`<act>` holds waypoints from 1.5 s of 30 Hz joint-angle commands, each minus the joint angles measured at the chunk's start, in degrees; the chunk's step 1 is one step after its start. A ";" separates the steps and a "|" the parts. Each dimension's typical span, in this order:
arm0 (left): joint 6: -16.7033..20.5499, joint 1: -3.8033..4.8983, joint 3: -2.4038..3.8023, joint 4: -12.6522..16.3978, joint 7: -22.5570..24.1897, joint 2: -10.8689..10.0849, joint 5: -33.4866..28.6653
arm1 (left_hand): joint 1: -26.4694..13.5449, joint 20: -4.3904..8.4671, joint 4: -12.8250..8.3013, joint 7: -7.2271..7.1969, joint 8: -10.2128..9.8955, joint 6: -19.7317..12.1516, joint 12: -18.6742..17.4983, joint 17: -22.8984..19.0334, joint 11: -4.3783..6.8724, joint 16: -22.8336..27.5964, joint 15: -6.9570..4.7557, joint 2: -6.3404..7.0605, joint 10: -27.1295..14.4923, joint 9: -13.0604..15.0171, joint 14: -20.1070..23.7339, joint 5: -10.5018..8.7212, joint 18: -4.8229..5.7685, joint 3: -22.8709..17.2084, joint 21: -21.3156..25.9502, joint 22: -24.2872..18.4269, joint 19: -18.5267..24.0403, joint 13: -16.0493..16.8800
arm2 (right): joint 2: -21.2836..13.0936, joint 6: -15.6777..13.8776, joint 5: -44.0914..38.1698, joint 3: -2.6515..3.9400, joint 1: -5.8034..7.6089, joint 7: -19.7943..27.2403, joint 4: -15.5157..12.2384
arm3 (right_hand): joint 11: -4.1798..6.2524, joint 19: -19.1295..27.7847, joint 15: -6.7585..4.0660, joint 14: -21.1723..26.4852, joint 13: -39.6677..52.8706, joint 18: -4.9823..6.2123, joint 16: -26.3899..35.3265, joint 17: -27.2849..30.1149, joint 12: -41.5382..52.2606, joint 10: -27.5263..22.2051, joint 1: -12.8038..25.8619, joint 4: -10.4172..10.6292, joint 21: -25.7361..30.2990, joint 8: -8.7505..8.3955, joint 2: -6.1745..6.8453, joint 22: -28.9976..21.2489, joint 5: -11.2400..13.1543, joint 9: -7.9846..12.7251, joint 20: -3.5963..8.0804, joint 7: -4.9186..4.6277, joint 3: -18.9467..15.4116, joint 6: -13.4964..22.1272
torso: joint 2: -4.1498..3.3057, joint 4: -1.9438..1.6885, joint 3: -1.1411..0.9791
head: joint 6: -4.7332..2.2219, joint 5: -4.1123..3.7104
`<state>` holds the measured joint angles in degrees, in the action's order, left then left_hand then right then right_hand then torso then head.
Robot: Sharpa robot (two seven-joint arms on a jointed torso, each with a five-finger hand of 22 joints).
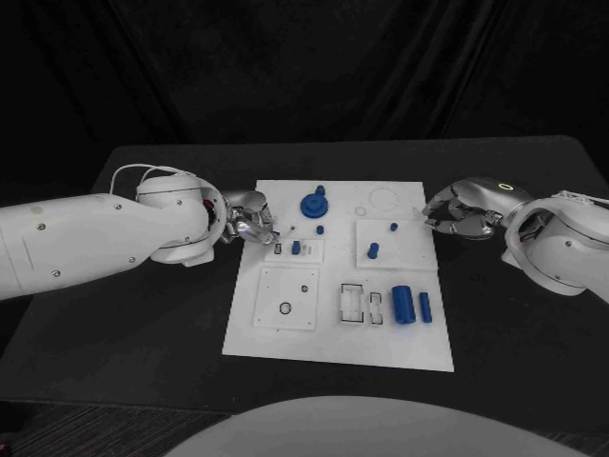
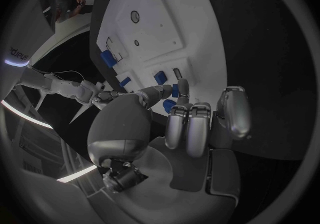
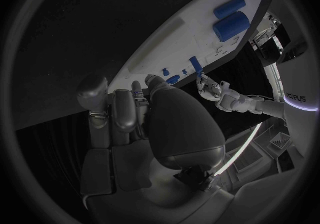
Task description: Assemble the parts on the task board
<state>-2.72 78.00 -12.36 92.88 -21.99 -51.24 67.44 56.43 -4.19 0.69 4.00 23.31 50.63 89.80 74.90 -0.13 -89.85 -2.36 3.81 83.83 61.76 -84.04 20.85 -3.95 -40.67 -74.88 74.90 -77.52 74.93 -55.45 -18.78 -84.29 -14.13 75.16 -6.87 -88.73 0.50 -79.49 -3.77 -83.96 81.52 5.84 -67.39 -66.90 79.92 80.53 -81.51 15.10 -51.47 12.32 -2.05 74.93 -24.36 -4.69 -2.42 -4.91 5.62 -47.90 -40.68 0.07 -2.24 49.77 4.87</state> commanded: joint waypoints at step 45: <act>-9.29 2.89 0.06 -6.88 -11.05 5.41 -12.33 | -4.74 -0.14 -2.13 -0.26 -1.08 1.35 0.20 15.10 0.01 -0.15 0.19 -0.39 6.17 -1.45 -5.96 -0.65 0.19 -3.19 -1.47 10.15 -0.97 15.07 | -0.10 0.65 0.03 0.03 -0.28 -1.43 -0.14 | 0.01 0.39 -0.18 0.10 -5.64 0.63 0.42 0.18 -0.31 -0.48 -0.75 -0.10 0.48 -0.25 -0.12 6.41 -0.33 0.09 -0.02 -0.13 0.41 -0.49 | -0.13 0.06 -0.06 | 0.23 0.56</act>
<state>-12.15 80.77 -12.35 85.81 -30.69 -45.87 54.14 52.29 -4.39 -1.13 3.69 22.39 51.82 89.80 74.90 -0.13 -89.85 -2.35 3.60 83.83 60.37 -84.04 19.83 -3.95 -43.74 -76.09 74.90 -78.17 74.93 -55.48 -18.25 -84.19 -14.13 75.03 -7.49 -88.70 0.49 -79.50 -3.76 -83.95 81.52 5.84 -67.18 -66.77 79.88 80.34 -81.82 14.93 -51.24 12.32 -2.16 74.90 -24.36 -4.66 -2.43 -5.11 5.78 -48.11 -40.80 0.11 -2.32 50.00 5.37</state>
